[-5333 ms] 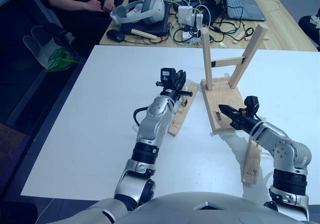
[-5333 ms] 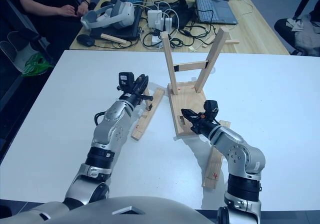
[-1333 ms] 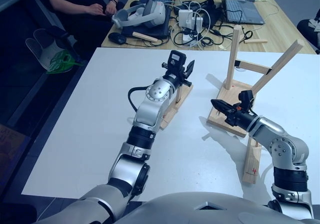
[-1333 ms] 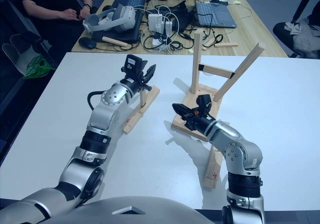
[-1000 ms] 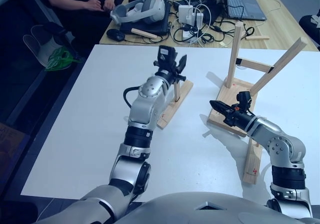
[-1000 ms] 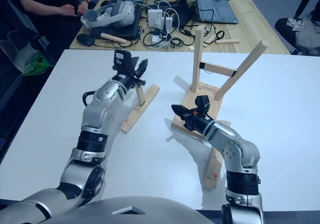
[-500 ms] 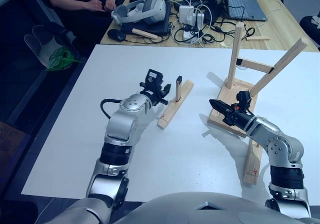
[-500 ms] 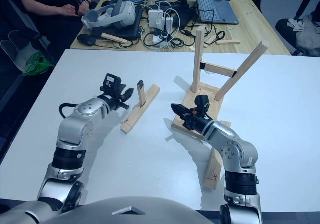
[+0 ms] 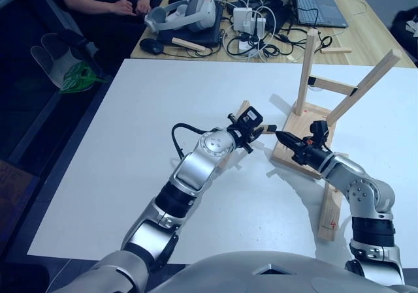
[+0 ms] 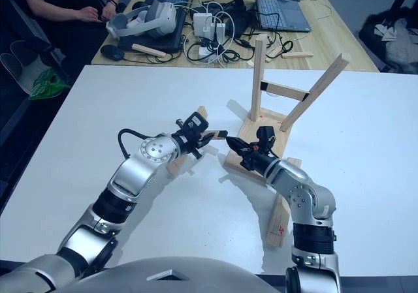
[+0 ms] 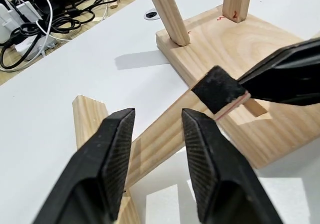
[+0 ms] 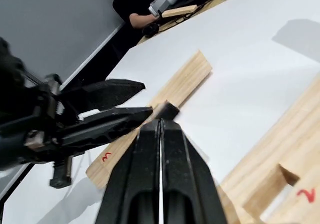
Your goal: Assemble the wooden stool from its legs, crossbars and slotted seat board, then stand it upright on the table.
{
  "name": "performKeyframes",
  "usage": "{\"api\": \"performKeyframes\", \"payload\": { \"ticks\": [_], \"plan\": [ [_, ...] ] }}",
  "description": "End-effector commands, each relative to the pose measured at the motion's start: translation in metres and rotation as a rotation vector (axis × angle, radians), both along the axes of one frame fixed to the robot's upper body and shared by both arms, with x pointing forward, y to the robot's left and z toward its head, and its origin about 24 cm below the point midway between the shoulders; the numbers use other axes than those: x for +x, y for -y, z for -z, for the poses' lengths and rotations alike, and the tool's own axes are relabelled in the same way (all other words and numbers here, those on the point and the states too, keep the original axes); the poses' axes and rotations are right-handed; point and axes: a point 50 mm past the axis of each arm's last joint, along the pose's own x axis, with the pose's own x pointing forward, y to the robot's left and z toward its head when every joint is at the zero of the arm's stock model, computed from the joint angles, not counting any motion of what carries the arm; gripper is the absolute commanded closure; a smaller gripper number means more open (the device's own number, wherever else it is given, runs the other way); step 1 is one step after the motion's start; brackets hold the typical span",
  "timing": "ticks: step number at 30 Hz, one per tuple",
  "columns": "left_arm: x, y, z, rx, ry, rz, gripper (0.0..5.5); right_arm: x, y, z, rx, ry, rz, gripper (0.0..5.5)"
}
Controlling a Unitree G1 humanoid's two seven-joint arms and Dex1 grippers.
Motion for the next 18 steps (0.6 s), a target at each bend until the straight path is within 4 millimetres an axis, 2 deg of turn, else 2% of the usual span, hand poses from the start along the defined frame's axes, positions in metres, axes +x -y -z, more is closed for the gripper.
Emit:
{"api": "performKeyframes", "payload": {
  "ticks": [1,3,6,8,10,14,18],
  "plan": [
    [0.033,-0.017,-0.024,-0.004,0.082,-0.087,3.77,-0.033,0.0,-0.008,-0.046,-0.012,-0.216,5.5],
    [0.041,-0.026,-0.028,0.004,0.097,-0.109,3.77,-0.071,0.007,-0.002,-0.163,-0.108,-0.398,5.5],
    [0.044,-0.03,-0.026,0.002,0.095,-0.122,3.77,-0.089,0.025,-0.012,-0.224,-0.134,-0.447,5.5],
    [0.047,-0.027,-0.025,0.007,0.083,-0.107,3.77,-0.089,0.029,-0.014,-0.22,-0.127,-0.439,5.5],
    [0.053,-0.019,-0.018,0.028,0.035,-0.062,3.77,-0.084,0.025,-0.008,-0.218,-0.099,-0.394,5.5],
    [0.069,-0.008,-0.003,0.188,-0.051,0.084,3.06,-0.072,0.004,0.001,-0.173,-0.062,-0.323,5.5],
    [0.083,-0.007,0.005,0.306,-0.086,0.123,2.42,-0.068,-0.001,0.006,-0.154,-0.062,-0.3,5.5]
  ]
}}
